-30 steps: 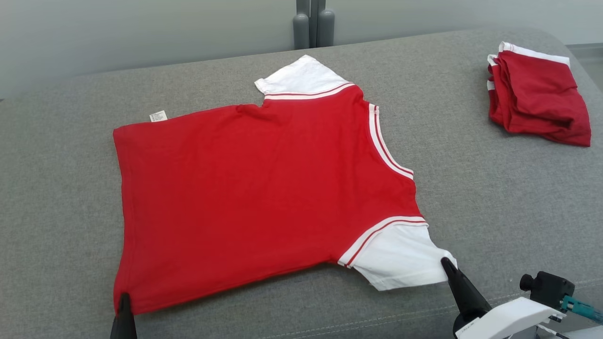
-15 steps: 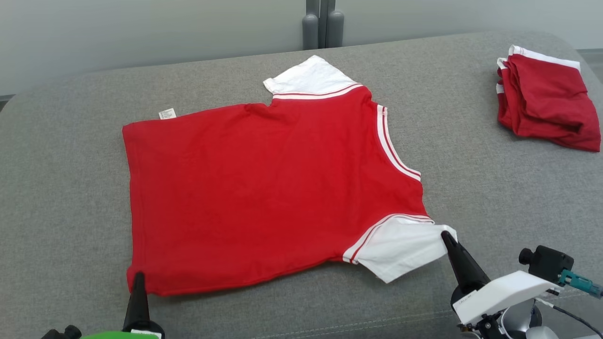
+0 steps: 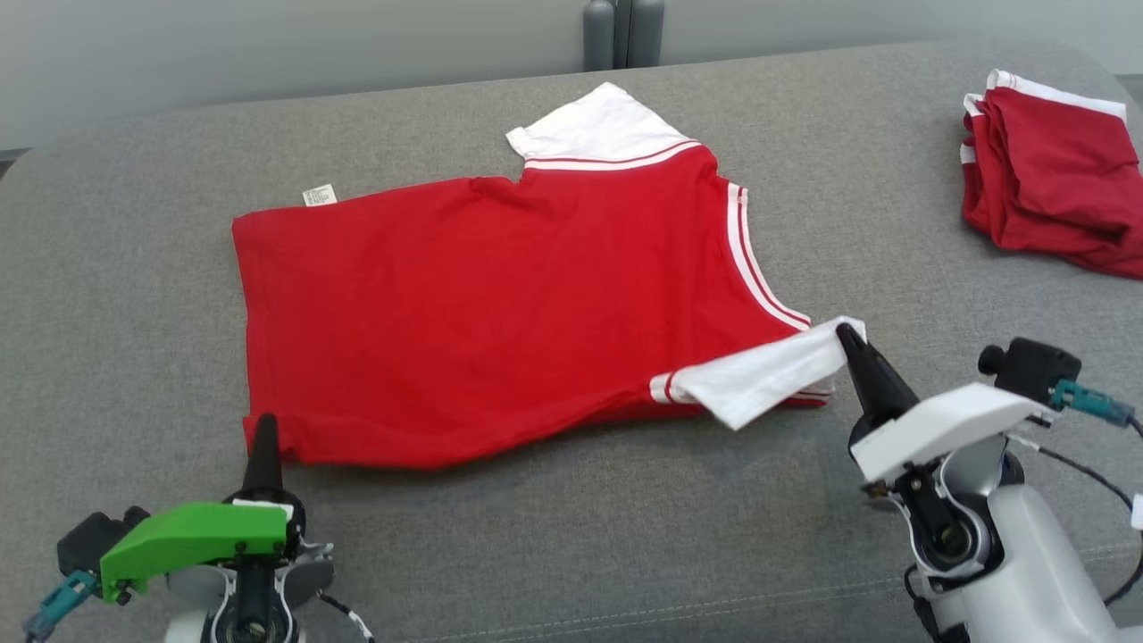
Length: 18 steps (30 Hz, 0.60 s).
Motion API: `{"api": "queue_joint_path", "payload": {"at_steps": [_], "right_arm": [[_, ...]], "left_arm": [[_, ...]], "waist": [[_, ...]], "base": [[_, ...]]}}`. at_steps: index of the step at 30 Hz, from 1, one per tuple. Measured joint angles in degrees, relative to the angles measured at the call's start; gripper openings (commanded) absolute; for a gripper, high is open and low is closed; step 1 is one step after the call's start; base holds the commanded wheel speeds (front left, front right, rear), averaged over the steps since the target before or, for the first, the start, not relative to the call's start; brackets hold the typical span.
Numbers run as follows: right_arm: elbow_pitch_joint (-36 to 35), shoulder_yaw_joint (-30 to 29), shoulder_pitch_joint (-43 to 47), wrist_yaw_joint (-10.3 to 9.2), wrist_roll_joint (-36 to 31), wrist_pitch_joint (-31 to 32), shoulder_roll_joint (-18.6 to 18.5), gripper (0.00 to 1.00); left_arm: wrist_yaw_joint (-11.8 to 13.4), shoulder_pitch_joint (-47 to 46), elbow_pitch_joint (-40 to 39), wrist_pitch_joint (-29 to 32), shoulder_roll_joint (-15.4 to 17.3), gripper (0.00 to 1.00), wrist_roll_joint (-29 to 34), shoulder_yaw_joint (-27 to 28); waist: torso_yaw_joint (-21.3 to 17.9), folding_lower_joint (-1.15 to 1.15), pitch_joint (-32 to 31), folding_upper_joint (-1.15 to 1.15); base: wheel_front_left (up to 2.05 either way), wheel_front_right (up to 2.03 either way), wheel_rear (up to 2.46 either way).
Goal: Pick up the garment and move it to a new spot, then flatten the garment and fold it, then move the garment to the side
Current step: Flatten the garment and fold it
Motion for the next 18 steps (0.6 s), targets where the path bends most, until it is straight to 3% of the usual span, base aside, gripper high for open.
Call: {"api": "queue_joint_path", "payload": {"at_steps": [7, 18], "right_arm": [[10.27, -1.38, -11.49, 0.00, -2.21, 0.60, 0.09, 0.00], [26.17, 1.99, -24.65, 0.00, -4.01, 0.46, 0.16, 0.00]], "left_arm": [[3.44, -7.54, 7.44, -2.00, -0.27, 0.00, -1.49, 2.68], [3.65, -15.52, 17.73, -3.96, -0.76, 0.00, -0.85, 2.04]], "waist": [[-0.09, 0.00, 2.41, 0.00], [1.02, 0.01, 5.65, 0.00]], "base": [[0.00, 0.00, 0.00], [0.00, 0.00, 0.00]]}}
